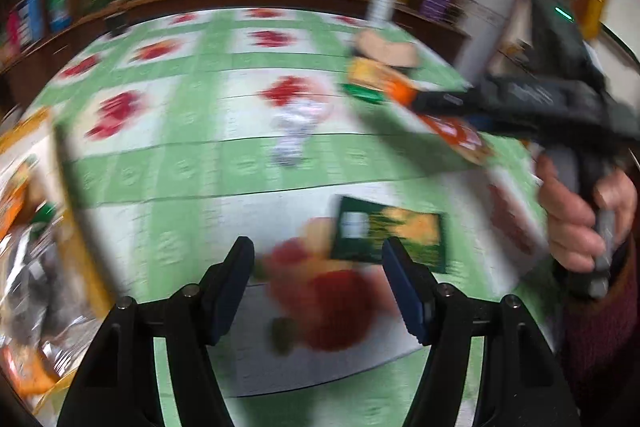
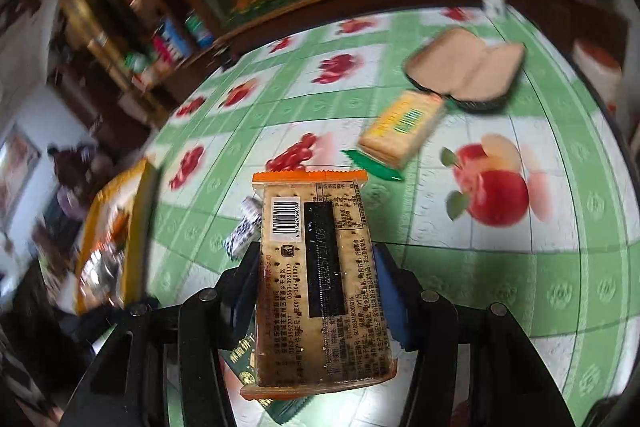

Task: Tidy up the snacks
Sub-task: 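Grasp the dark green biscuit pack with the left gripper while the right holds the cracker pack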

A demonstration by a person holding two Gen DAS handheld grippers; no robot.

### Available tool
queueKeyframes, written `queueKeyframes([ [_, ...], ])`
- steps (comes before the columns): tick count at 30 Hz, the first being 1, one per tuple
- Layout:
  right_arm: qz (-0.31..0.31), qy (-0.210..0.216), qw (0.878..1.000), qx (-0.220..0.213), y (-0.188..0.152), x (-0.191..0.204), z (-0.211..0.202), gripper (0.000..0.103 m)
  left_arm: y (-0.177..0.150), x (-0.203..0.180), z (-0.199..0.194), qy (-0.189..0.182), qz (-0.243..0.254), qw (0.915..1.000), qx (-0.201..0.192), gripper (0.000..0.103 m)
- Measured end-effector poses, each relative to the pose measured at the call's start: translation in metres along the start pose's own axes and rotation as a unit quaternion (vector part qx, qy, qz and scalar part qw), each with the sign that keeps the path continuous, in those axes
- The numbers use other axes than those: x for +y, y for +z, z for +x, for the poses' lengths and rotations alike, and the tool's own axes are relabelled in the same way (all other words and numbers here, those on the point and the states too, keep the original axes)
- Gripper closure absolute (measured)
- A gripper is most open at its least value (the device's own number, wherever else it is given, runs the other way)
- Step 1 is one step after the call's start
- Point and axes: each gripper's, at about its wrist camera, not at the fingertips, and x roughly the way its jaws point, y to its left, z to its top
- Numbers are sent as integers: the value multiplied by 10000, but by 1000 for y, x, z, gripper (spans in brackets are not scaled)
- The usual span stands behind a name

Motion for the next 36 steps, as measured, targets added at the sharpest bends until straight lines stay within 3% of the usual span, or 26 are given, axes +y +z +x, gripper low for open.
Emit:
queueKeyframes([
  [2, 186, 41, 9998, -14, 1, -6, -2, 45, 3, -24, 8, -192, 667, 9975, 97, 36],
  [5, 358, 74, 9993, -118, 2, -11, -8, 45, 5, -53, 21, -324, 1522, 9876, 203, 22],
  [9, 576, 134, 9979, -264, 7, -17, -17, 45, 15, -73, 43, -435, 1985, 9787, 301, 21],
  [13, 740, 105, 9966, -361, 10, -27, -24, 45, 25, -70, 66, -564, 1937, 9784, 442, 21],
  [15, 818, 123, 9959, -378, 10, -30, -26, 45, 26, -64, 77, -418, 1762, 9816, 602, 21],
  [20, 812, 178, 9957, -403, 11, -30, -29, 45, 6, -62, 53, -760, 1671, 9776, 1025, 20],
  [24, 808, 216, 9956, -415, 10, -28, -31, 45, -16, -54, 30, -1116, 1441, 9773, 1081, 19],
  [28, 673, 226, 9967, -396, 7, -19, -29, 45, -17, -53, 34, -696, 1236, 9850, 982, 19],
  [32, 584, 145, 9974, -389, 5, -13, -26, 45, -8, -56, 40, -317, 646, 9928, 955, 19],
  [34, 582, 95, 9975, -397, 6, -15, -25, 45, -12, -67, 42, 238, 730, 9938, 807, 31],
  [35, 597, 101, 9974, -396, 6, -16, -25, 45, -15, -74, 41, 560, 962, 9915, 674, 46],
  [36, 615, 118, 9973, -395, 6, -17, -25, 45, -17, -75, 39, 518, 988, 9918, 629, 60],
])
